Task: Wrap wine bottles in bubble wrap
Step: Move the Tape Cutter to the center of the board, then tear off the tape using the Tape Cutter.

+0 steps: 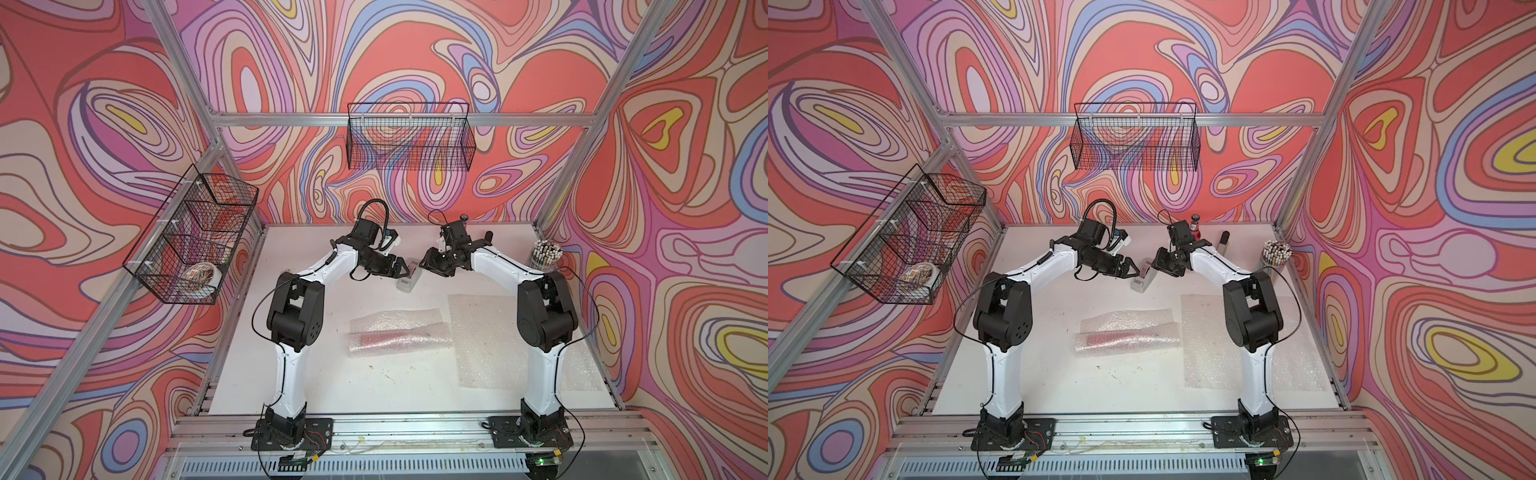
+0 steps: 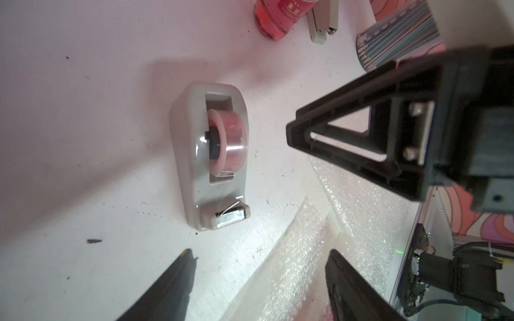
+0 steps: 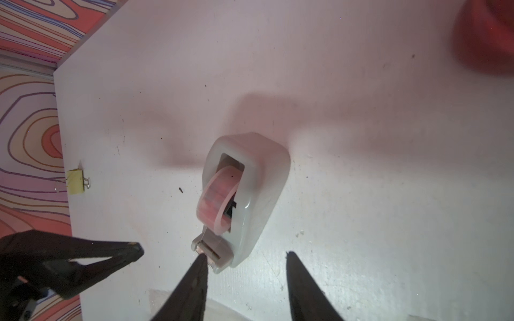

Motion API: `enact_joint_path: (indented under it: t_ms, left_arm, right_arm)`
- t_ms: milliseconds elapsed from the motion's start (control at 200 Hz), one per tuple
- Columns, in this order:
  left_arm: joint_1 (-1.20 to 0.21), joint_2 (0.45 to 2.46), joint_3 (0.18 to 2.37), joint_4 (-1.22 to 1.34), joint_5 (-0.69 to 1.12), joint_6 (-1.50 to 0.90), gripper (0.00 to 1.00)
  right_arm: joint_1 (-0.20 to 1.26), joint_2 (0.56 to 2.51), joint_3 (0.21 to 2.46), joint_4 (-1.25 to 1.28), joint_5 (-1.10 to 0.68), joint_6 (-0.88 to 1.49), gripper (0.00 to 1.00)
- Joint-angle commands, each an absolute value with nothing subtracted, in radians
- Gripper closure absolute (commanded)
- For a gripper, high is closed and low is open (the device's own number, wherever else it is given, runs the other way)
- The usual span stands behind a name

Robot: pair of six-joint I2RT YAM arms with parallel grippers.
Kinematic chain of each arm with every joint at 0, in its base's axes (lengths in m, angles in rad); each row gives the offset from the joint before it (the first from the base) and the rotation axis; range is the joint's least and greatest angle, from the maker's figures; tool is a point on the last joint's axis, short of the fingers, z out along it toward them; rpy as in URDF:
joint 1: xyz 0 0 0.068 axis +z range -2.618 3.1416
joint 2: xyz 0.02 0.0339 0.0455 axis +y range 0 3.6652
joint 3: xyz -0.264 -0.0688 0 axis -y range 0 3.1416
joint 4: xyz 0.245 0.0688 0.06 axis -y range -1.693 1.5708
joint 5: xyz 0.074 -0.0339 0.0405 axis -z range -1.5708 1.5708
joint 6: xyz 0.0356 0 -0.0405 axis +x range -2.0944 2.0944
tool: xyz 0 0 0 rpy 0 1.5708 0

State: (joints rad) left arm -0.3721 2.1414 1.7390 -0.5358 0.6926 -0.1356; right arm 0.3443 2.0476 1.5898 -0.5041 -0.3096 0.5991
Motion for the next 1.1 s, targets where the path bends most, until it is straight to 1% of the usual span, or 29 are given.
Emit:
enact_joint_path:
  t_ms: [0,80,150,310,456,906,1096]
  left_arm:
    - [-0.358,2.225,1.825,-0.581,0.779,-0.214,0.29]
    - [-0.354,2.264,1.86,-0.571,0.814,-0.236,0.32]
    - [-0.354,2.281,1.873,-0.54,0.83,-0.256,0.32]
    - [-0.353,2.351,1.95,-0.597,0.857,-0.268,0.38]
    - [-0.354,2.371,1.957,-0.589,0.895,-0.3,0.43]
    - [-0.357,2.43,2.0,-0.669,0.887,-0.291,0.48]
    - [-0.362,2.437,2.003,-0.645,0.938,-0.319,0.52]
  right_arm:
    - [0.342,2.023,1.564,-0.432,-0.349,0.622,0.58]
    - [0.342,2.03,1.557,-0.411,-0.37,0.63,0.63]
    - [0.34,2.036,1.555,-0.405,-0.367,0.634,0.65]
    - [0.331,2.054,1.564,-0.405,-0.364,0.637,0.68]
    - [0.321,2.067,1.563,-0.396,-0.368,0.641,0.68]
    - [0.316,2.069,1.546,-0.377,-0.395,0.639,0.68]
    - [0.316,2.068,1.539,-0.373,-0.4,0.64,0.65]
